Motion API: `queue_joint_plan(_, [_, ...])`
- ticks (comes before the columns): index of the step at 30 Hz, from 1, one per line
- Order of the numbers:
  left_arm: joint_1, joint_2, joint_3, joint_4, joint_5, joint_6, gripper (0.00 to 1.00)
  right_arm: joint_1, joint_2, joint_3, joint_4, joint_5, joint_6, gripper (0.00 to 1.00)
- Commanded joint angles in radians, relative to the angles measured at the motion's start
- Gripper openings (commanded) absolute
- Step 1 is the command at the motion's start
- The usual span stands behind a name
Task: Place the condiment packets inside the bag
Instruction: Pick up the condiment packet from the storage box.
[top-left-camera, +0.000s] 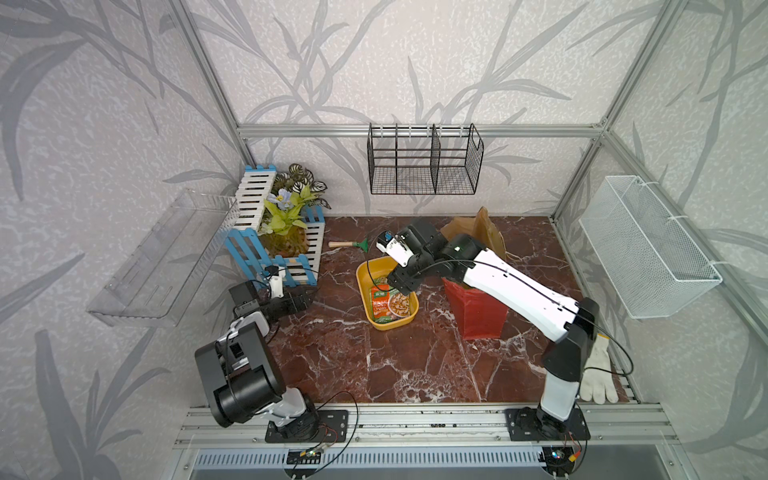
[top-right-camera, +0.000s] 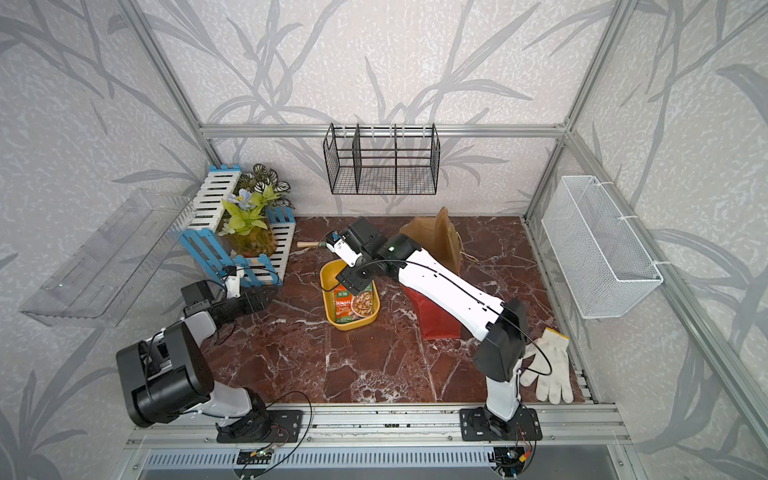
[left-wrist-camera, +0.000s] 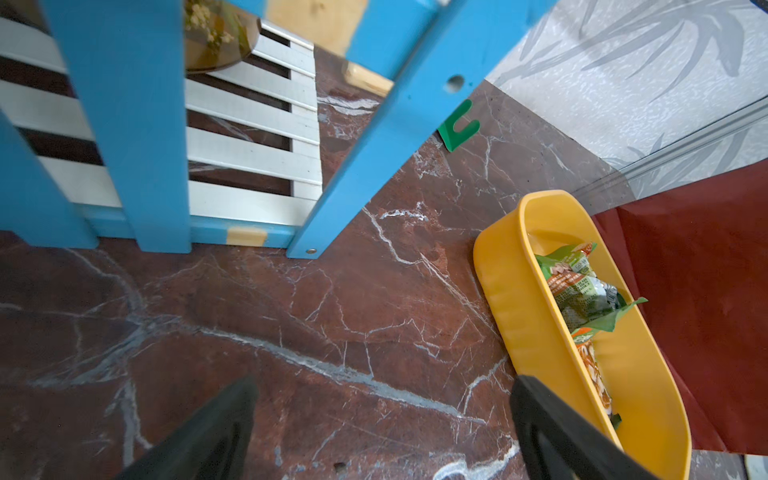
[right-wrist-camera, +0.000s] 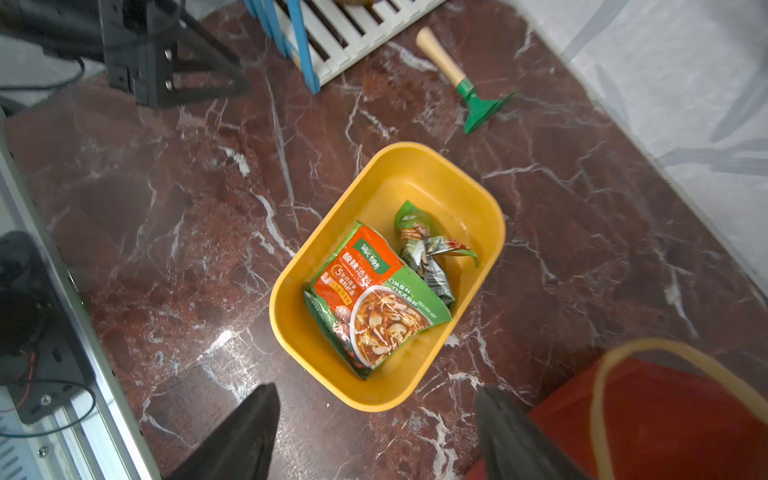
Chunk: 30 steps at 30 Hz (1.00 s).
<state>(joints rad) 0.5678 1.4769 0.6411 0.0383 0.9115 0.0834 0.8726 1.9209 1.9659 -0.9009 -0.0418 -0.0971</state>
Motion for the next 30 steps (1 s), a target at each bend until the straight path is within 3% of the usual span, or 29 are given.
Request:
queue_joint_plan(1, [0.004, 0.006, 0.022, 0.009, 0.041, -0.01, 1.0, 0.004, 0.076, 0.1, -0.082, -0.053, -0.052, 0.79])
queue_joint_plan(14, [0.011, 0.008, 0.02, 0.011, 0.059, -0.005, 1.0, -0.008, 0.587, 0.691, -0.43, -0.068, -0.213, 0.78])
queue_joint_plan(30, [0.012, 0.008, 0.02, 0.009, 0.065, -0.004, 1.0, -0.017, 0.654, 0.612, -0.306, -0.144, -0.254, 0.7])
